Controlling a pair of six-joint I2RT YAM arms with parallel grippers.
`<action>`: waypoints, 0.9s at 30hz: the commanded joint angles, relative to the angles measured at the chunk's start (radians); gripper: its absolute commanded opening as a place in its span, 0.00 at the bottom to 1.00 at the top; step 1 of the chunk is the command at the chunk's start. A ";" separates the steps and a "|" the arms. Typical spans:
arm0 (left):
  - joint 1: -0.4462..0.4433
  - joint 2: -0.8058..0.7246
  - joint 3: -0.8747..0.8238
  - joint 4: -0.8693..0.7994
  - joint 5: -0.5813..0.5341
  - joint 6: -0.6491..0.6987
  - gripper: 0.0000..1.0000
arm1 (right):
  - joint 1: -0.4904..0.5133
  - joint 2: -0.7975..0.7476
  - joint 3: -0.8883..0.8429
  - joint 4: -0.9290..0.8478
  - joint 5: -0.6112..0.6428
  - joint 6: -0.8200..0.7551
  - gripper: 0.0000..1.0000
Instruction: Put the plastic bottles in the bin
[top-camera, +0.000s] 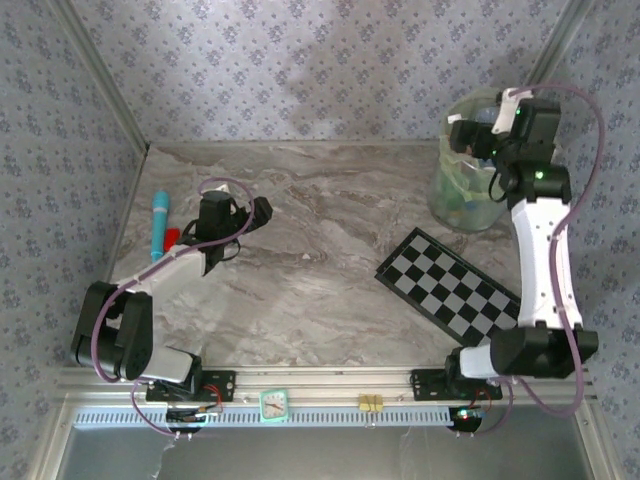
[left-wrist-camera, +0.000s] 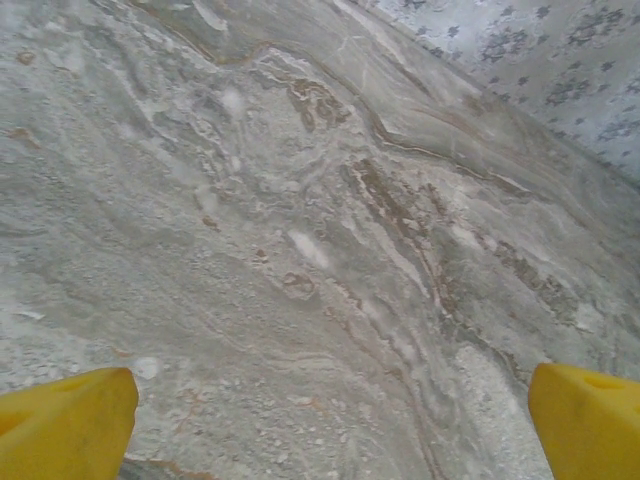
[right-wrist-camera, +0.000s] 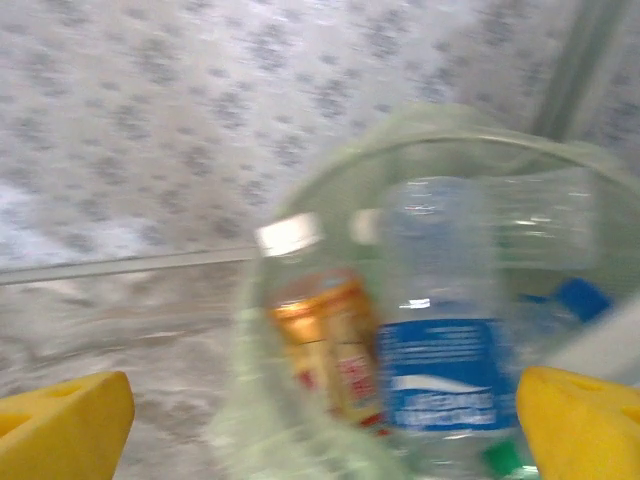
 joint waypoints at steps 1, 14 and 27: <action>0.014 -0.043 0.054 -0.038 -0.074 0.040 1.00 | 0.091 -0.049 -0.161 0.183 -0.146 0.014 1.00; 0.028 -0.130 -0.015 -0.088 -0.481 0.208 1.00 | 0.356 -0.048 -0.774 0.515 -0.005 -0.209 1.00; 0.049 -0.056 -0.102 0.052 -0.801 0.416 1.00 | 0.175 -0.067 -1.135 0.916 0.100 -0.201 1.00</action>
